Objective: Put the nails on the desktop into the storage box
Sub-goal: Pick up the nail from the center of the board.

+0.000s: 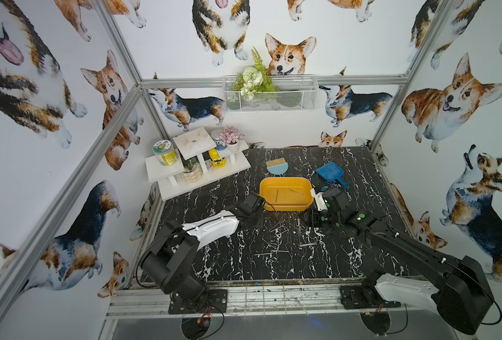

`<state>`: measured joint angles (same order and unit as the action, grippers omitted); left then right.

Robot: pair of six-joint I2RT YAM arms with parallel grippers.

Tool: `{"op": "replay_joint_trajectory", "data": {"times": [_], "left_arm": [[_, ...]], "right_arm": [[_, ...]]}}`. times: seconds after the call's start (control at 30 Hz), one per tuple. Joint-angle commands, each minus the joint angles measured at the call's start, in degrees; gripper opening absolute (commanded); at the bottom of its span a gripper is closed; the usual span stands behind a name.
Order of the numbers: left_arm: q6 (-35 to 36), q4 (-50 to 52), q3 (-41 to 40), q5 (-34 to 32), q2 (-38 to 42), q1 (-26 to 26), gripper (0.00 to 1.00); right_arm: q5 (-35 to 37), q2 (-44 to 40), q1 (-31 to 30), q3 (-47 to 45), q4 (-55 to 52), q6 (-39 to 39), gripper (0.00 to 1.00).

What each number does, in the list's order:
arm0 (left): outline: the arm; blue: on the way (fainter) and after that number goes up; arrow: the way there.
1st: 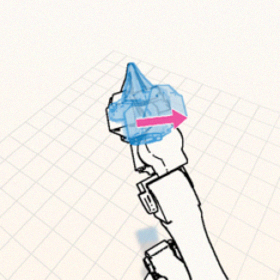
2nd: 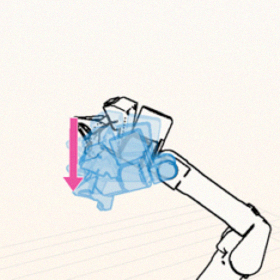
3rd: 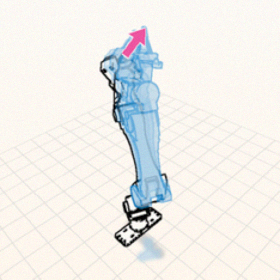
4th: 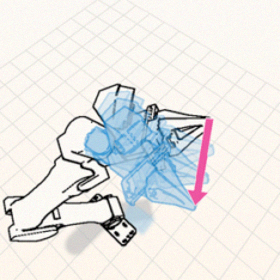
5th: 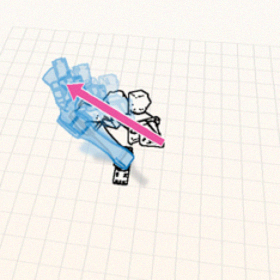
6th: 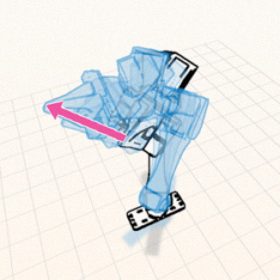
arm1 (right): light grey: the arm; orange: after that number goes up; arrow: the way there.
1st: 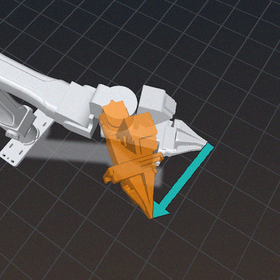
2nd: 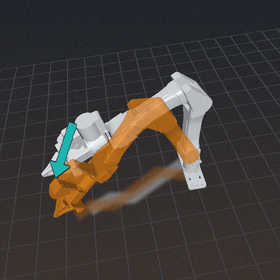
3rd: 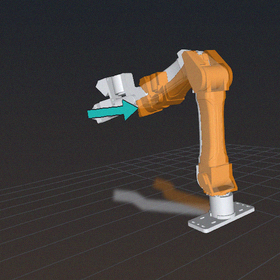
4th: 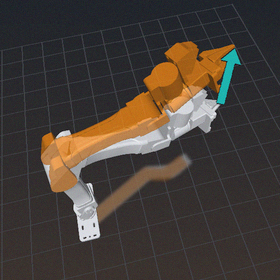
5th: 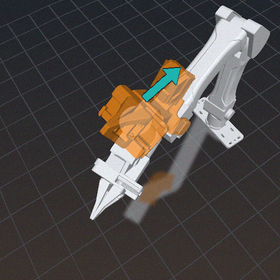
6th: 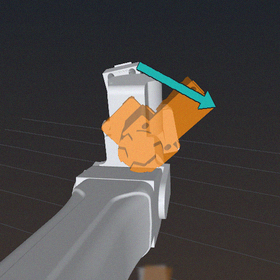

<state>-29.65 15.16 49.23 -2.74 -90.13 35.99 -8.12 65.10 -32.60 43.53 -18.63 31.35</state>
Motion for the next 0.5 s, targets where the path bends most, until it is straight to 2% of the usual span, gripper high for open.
{"op": "replay_joint_trajectory", "data": {"times": [0.0, 0.23, 0.47], "left_arm": [[1.0, -0.8, 1.6, -0.2, -1.6, 0.1, 0.33], [1.7, -0.7, 3.9, -0.1, -4.5, 0.5, 0.4], [1.9, 0.7, 5.4, -1.5, -8.0, 0.8, 0.4]], "right_arm": [[0.9, -0.4, 0.0, 0.3, -0.3, 0.5, 0.54], [1.0, -0.2, 0.1, 0.6, -0.5, 0.5, 0.54], [1.1, 0.0, 0.2, 1.0, -0.9, 0.1, 0.54]]}}
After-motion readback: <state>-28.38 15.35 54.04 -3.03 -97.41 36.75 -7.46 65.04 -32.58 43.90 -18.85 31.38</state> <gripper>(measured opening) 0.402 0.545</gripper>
